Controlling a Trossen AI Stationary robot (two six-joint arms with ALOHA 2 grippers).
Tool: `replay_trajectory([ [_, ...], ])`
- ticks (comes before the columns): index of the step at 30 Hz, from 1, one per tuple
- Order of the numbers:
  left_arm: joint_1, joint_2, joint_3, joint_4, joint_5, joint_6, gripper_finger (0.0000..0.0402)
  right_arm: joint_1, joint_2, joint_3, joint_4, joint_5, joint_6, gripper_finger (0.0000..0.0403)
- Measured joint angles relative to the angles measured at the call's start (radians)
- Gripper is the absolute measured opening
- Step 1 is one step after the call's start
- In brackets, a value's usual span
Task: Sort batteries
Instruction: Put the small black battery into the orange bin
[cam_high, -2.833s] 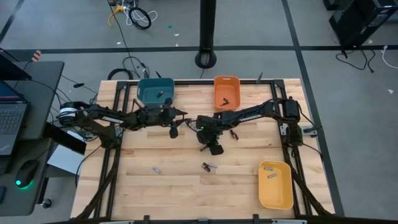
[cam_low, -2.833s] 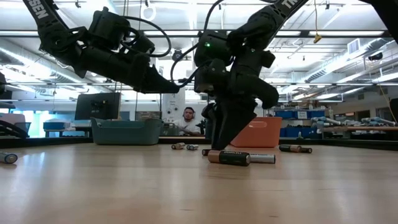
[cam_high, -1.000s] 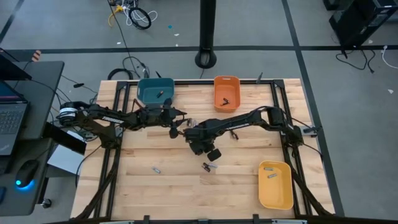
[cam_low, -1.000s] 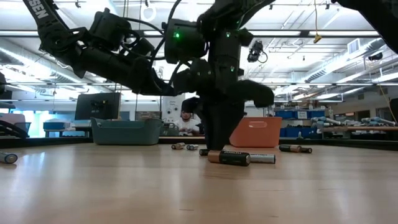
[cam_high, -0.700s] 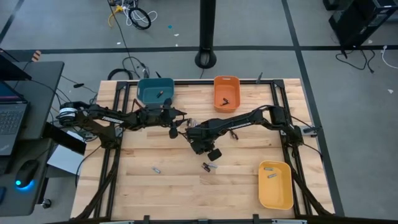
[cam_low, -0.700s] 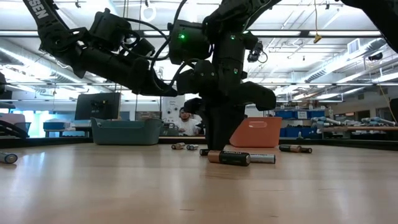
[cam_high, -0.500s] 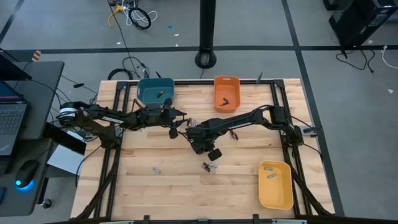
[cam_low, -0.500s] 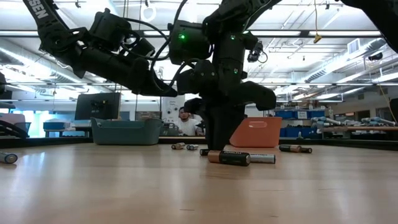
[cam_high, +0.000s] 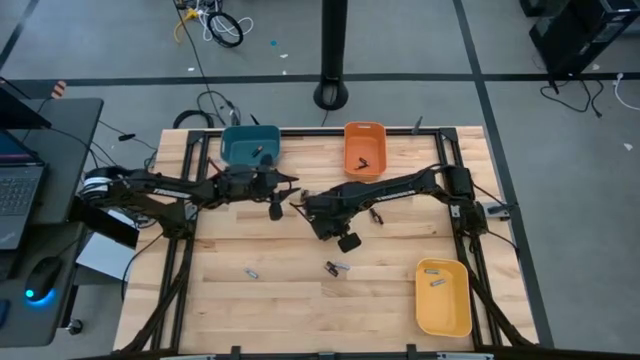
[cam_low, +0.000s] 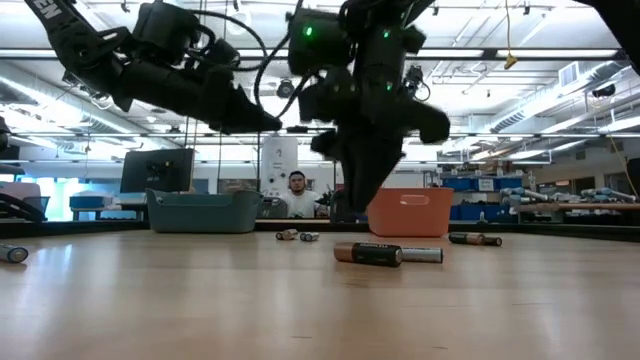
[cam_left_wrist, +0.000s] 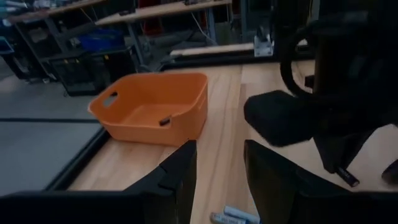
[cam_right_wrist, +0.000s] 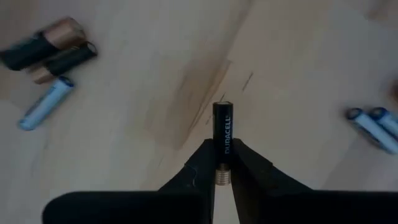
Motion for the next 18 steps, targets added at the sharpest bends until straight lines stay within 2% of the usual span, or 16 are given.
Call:
replay_trajectory([
  [4,0.000,-0.038,0.000,-0.034,0.004,0.002,0.0142,-0.005,-0.064,0.002,-0.044,0.062,0.014,0.0042],
  [9,0.000,-0.068,0.000,-0.050,0.010,0.002,0.0142,-0.050,-0.171,0.002,-0.122,0.191,0.028,0.0042],
  [12,0.000,-0.072,0.000,-0.051,0.014,0.002,0.0142,-0.120,-0.235,0.003,-0.149,0.253,0.030,0.0042],
  [18,0.000,-0.072,0.000,-0.052,0.014,-0.004,0.0142,-0.337,-0.296,0.004,-0.149,0.254,0.002,0.0042],
])
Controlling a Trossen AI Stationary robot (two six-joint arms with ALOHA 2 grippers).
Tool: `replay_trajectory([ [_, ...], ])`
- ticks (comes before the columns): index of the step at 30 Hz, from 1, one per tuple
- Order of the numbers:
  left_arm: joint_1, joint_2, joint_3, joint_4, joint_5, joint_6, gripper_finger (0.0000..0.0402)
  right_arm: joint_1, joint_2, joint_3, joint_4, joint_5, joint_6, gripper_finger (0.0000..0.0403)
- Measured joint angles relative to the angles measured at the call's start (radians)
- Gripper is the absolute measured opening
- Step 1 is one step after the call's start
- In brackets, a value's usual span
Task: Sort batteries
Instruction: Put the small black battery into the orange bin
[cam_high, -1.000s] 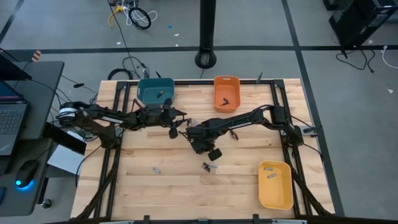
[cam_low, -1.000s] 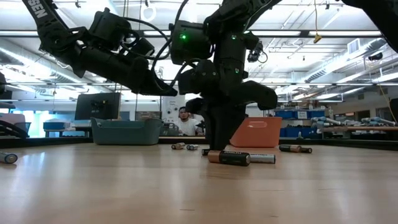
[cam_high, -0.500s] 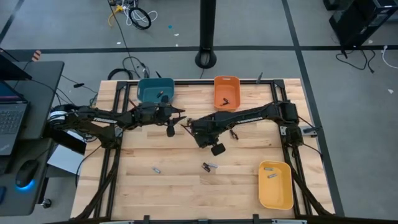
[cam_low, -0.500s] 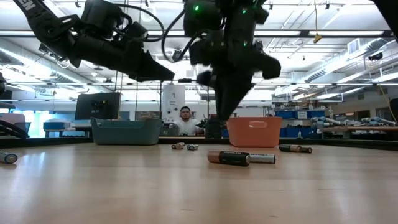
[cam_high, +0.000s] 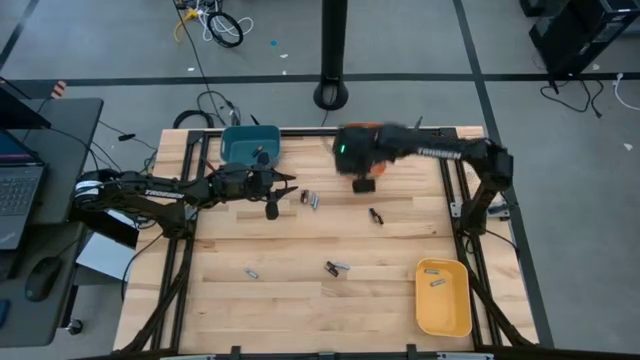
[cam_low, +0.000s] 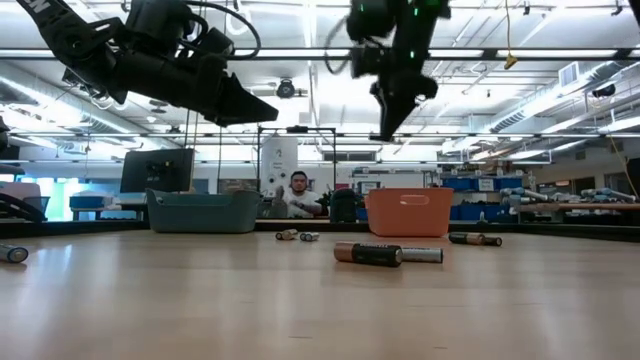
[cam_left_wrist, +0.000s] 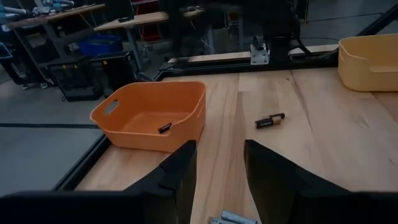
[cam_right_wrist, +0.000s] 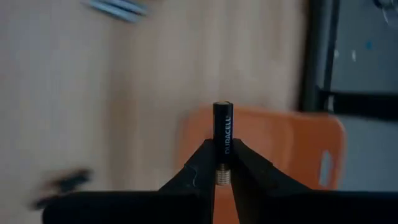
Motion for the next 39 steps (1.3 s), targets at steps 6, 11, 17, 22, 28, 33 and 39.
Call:
replay_trajectory([
  [6,0.000,0.000,0.000,0.000,0.000,-0.002,0.0142,-0.177,0.068,0.000,0.066,-0.068,-0.095,0.0042],
  [11,0.000,0.000,0.000,0.000,0.000,-0.002,0.0142,-0.263,0.157,0.000,0.100,-0.108,-0.154,0.0042],
  [17,0.000,0.000,0.000,-0.022,0.012,-0.006,0.0142,-0.333,0.258,0.000,0.131,-0.114,-0.189,0.0042],
  [22,0.000,0.000,0.000,-0.042,0.014,-0.013,0.0142,-0.373,0.321,0.000,0.165,-0.126,-0.207,0.0042],
  [28,0.000,0.000,0.000,-0.043,0.014,-0.013,0.0142,-0.389,0.380,0.000,0.180,-0.141,-0.208,0.0042],
  [33,0.000,0.000,0.000,-0.043,0.014,-0.013,0.0142,-0.392,0.393,0.001,0.204,-0.147,-0.211,0.0042],
  [39,0.000,0.000,0.000,-0.049,0.013,-0.017,0.0142,-0.392,0.396,0.001,0.204,-0.150,-0.182,0.0064],
])
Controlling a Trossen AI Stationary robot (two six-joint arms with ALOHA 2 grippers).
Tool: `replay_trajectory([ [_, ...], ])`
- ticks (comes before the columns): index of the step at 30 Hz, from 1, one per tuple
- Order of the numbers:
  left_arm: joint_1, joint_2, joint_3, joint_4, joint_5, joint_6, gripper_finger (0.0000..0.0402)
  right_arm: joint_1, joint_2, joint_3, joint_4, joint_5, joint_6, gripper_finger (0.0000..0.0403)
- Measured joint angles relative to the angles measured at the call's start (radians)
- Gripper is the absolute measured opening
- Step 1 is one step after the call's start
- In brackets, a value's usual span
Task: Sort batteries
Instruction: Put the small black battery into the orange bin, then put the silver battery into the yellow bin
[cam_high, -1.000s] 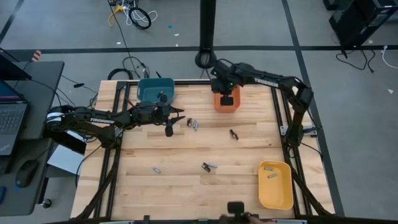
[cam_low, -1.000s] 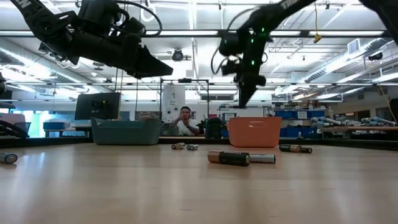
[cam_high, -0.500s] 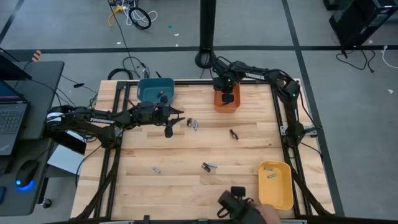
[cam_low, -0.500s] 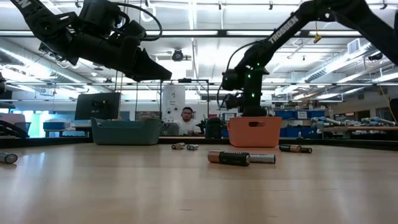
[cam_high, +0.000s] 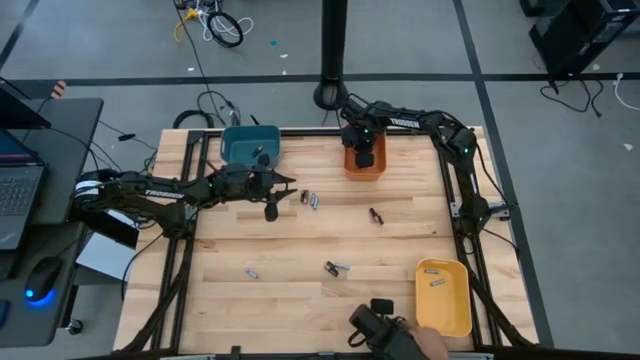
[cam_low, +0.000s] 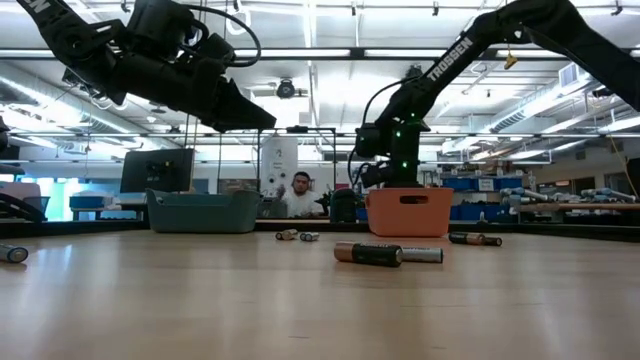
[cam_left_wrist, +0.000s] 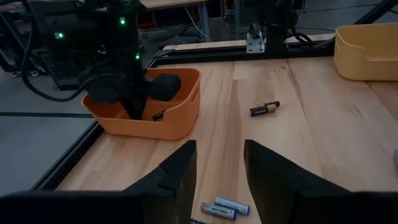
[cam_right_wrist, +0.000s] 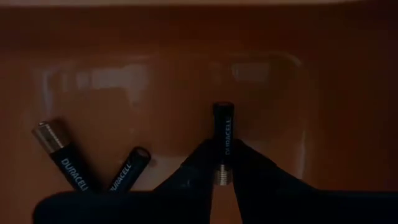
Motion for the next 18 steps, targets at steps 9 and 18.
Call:
replay_trajectory([
  [9,0.000,0.000,0.000,-0.002,-0.001,-0.004,0.0142,0.015,0.001,0.072,-0.134,0.111,0.065,0.0139],
  [18,0.000,-0.006,0.000,-0.004,-0.002,-0.004,0.0142,0.053,-0.123,0.135,-0.207,0.124,0.075,0.0186],
])
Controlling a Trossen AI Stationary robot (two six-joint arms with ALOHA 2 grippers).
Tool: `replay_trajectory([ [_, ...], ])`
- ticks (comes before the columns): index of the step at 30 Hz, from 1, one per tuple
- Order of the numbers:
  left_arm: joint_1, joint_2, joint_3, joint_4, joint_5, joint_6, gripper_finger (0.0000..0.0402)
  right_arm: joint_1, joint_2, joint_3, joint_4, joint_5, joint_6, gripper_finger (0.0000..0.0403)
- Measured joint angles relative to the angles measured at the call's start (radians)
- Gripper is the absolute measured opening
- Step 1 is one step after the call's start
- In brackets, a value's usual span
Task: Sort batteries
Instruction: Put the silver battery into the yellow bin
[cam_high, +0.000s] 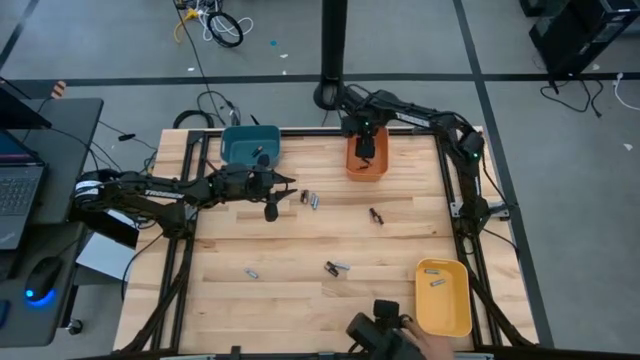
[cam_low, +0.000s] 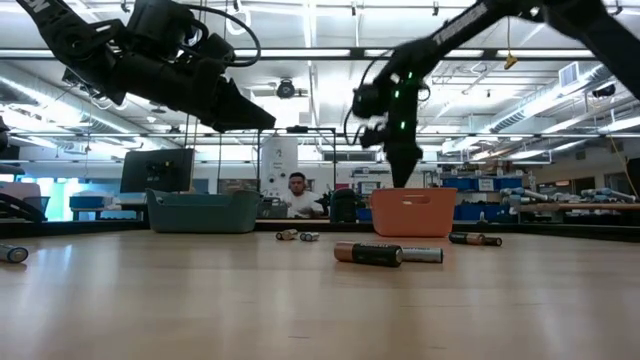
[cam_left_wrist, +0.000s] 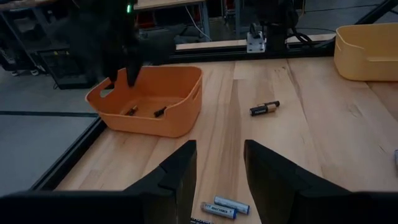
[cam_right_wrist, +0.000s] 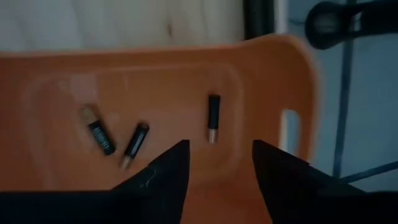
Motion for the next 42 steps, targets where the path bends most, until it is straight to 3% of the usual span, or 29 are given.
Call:
replay_trajectory([
  [4,0.000,-0.028,0.004,-0.028,0.022,0.033,0.0142,0.033,-0.107,0.000,-0.092,-0.008,0.015,0.0145],
  [9,-0.005,-0.067,0.127,-0.345,0.062,0.076,0.0140,0.081,-0.243,-0.003,-0.170,-0.074,0.077,0.0033],
  [11,-0.015,-0.068,0.190,-0.500,0.062,0.093,0.0132,0.105,-0.302,-0.036,-0.144,-0.115,0.080,0.0012],
  [17,-0.080,-0.069,0.364,-0.867,0.064,0.128,0.0072,0.175,-0.473,-0.281,0.068,-0.237,0.132,0.0013],
  [22,-0.161,-0.069,0.460,-1.116,0.064,0.102,0.0010,0.265,-0.622,-0.547,0.318,-0.246,0.205,0.0012],
  [28,-0.292,-0.069,0.477,-1.317,0.063,-0.078,0.0008,0.420,-0.743,-0.773,0.552,-0.204,0.352,0.0010],
  [33,-0.424,-0.040,0.477,-1.490,0.045,-0.226,0.0005,0.544,-0.778,-0.871,0.680,-0.152,0.462,0.0012],
  [42,-0.619,0.051,0.467,-1.482,0.090,-0.315,0.0046,0.702,-0.777,-0.905,0.766,-0.050,0.558,0.0012],
])
